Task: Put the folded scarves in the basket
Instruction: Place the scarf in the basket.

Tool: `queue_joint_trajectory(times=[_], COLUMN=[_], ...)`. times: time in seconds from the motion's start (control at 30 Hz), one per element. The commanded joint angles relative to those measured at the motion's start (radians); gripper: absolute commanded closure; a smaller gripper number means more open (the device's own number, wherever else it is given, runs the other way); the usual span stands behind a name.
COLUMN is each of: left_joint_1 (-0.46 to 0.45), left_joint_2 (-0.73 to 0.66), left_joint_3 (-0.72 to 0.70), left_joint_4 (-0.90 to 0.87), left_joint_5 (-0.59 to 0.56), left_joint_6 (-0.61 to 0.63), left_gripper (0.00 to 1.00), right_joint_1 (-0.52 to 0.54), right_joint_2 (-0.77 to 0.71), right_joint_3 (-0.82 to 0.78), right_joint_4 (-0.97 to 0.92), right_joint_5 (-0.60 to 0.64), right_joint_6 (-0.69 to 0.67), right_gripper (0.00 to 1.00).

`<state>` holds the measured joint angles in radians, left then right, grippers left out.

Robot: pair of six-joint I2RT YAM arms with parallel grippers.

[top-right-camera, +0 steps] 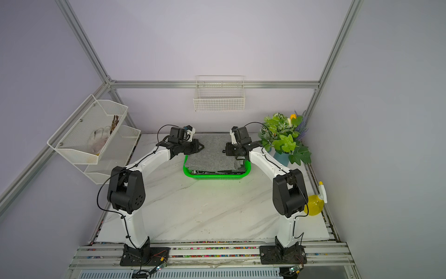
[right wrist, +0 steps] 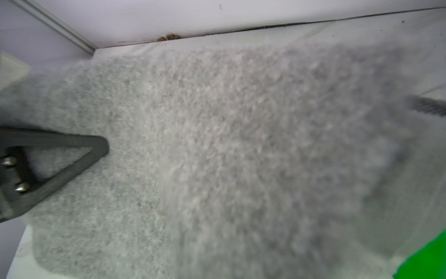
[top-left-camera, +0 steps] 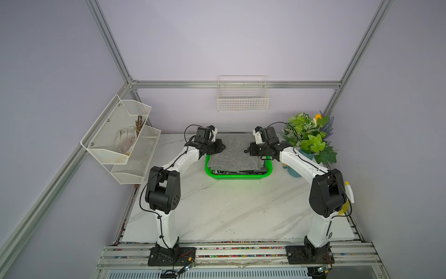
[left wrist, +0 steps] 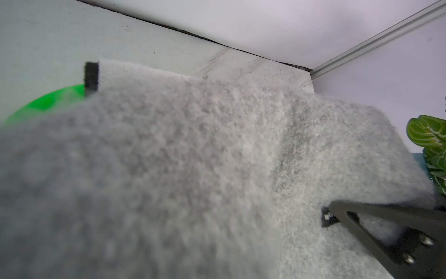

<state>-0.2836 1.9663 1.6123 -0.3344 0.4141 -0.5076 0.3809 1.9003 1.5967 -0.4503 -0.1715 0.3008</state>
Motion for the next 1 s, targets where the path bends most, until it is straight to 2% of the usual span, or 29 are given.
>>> queue_joint_trajectory(times=[0.0,0.13,0.37,0.4,0.53,0.7,0.83,0.97], left_joint_1=[0.001,0.003,0.003,0.001,-0.002,-0.002,-0.002,-0.002], left_joint_2=[0.006,0.031,0.103,0.108,0.112,0.120,0.127,0.126], left_joint_3=[0.037,0.033,0.033,0.024,-0.004,-0.009,-0.010,0.002], left_joint_4=[0.063,0.079,0.078,0.083,0.088,0.070,0.036,-0.010], left_joint_5=[0.049,0.003,0.014,0.016,-0.045,-0.081,-0.127,-0.179], left_joint_6=[-0.011,0.007,0.008,0.007,0.035,0.065,0.077,0.101], left_gripper=[1.00,1.00,1.00,0.98,0.96,0.91,0.83,0.64], right_joint_1=[-0.014,-0.023,-0.028,-0.028,-0.027,-0.025,-0.024,-0.026], right_joint_2=[-0.004,-0.005,0.038,0.043,0.073,0.102,0.080,0.048], right_joint_3=[0.034,0.019,0.020,0.016,-0.007,-0.038,-0.068,-0.087], right_joint_4=[-0.024,-0.025,-0.055,-0.057,-0.059,-0.035,-0.028,-0.026], right_joint_5=[0.066,0.140,0.220,0.235,0.220,0.303,0.331,0.390], right_joint_6=[-0.040,-0.067,-0.094,-0.096,-0.098,-0.107,-0.114,-0.119], right_gripper=[1.00,1.00,1.00,0.98,0.79,0.67,0.62,0.57])
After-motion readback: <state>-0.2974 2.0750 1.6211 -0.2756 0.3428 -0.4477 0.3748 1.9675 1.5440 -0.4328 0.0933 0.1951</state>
